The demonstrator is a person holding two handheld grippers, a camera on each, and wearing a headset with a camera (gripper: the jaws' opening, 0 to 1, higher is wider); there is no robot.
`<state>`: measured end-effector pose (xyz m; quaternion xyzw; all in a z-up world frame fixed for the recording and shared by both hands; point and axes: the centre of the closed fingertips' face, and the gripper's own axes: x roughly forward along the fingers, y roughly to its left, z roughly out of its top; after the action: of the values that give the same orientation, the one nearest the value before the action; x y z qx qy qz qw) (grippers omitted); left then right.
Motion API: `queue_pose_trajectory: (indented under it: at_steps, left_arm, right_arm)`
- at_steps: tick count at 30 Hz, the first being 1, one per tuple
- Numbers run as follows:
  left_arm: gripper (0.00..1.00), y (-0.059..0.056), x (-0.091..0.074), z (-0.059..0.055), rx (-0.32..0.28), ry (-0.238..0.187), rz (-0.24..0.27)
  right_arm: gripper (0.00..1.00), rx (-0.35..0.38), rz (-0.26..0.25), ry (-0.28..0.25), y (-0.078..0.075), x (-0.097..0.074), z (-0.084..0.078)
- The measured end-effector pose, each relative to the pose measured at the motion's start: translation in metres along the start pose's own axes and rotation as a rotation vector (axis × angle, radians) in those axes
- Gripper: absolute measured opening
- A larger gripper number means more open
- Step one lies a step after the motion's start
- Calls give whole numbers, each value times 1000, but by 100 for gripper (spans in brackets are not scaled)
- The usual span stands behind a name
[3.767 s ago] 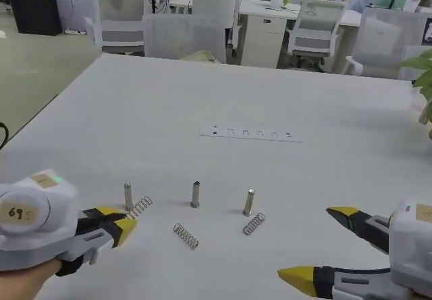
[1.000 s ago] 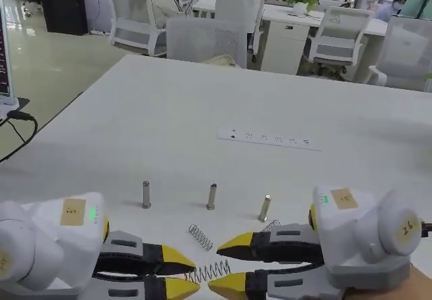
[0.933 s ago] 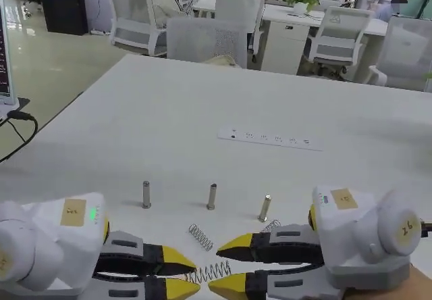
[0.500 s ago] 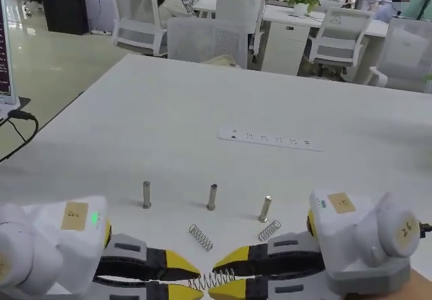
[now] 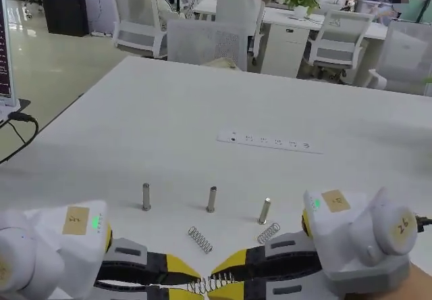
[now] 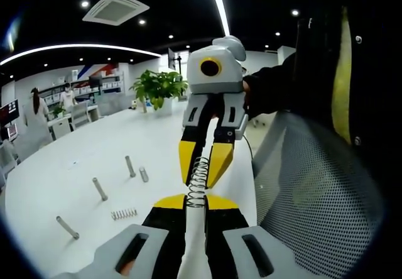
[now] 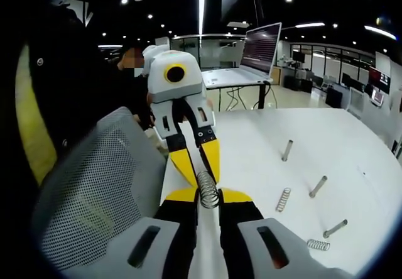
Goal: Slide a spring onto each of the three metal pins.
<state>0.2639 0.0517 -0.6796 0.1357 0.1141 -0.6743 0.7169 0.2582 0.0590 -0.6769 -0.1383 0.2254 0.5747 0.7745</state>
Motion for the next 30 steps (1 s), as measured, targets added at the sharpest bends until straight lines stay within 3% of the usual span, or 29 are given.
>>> queue_pose_trajectory:
  at_steps: [8,17,30]
  left_arm:
    - [2,2,-1,1,-4,-9,16]
    - [2,4,0,-1,-15,-15,36]
    - [2,11,-3,1,-38,-47,70]
  right_arm:
    - [9,-24,17,65,0,1,5]
    - [8,-121,65,222,0,7,11]
    - [8,-198,111,347,-3,14,21]
